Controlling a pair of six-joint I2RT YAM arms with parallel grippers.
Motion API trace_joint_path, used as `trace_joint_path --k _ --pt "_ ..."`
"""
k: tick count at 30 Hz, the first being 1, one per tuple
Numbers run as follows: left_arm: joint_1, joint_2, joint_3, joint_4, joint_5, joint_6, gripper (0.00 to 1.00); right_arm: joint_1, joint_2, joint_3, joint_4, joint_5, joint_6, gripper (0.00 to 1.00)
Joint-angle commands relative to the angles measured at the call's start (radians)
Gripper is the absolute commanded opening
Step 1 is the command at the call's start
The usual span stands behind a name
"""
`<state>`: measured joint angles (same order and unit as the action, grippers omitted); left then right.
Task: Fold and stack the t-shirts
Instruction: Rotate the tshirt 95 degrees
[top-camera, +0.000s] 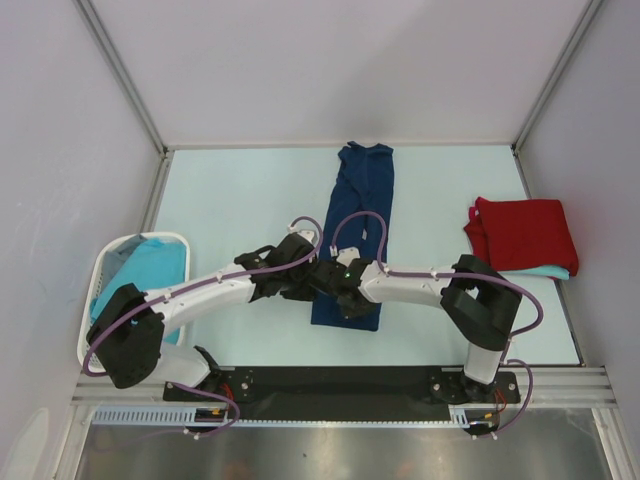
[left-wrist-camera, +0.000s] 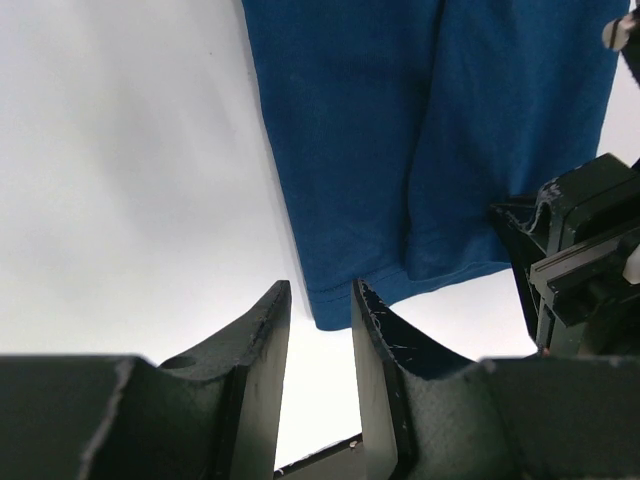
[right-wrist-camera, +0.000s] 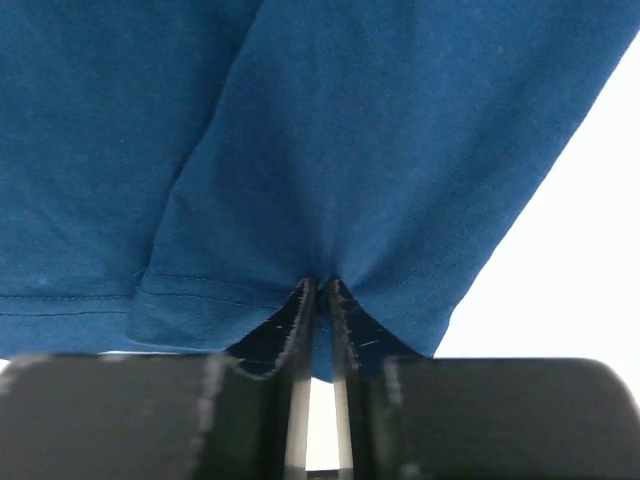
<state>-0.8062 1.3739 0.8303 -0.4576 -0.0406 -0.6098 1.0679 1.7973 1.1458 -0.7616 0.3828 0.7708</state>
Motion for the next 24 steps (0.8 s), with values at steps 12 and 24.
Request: trace_joint_path --k 12,24 --pt "0.007 0.021 0.016 0.022 0.013 0.005 0.36 0.006 -0.044 -0.077 -0.041 -0.009 0.061 0.00" --pt "0.007 0.056 0.050 0.023 0.024 0.002 0.36 0.009 -0.147 -0.118 -0.142 0.042 0.137 0.00"
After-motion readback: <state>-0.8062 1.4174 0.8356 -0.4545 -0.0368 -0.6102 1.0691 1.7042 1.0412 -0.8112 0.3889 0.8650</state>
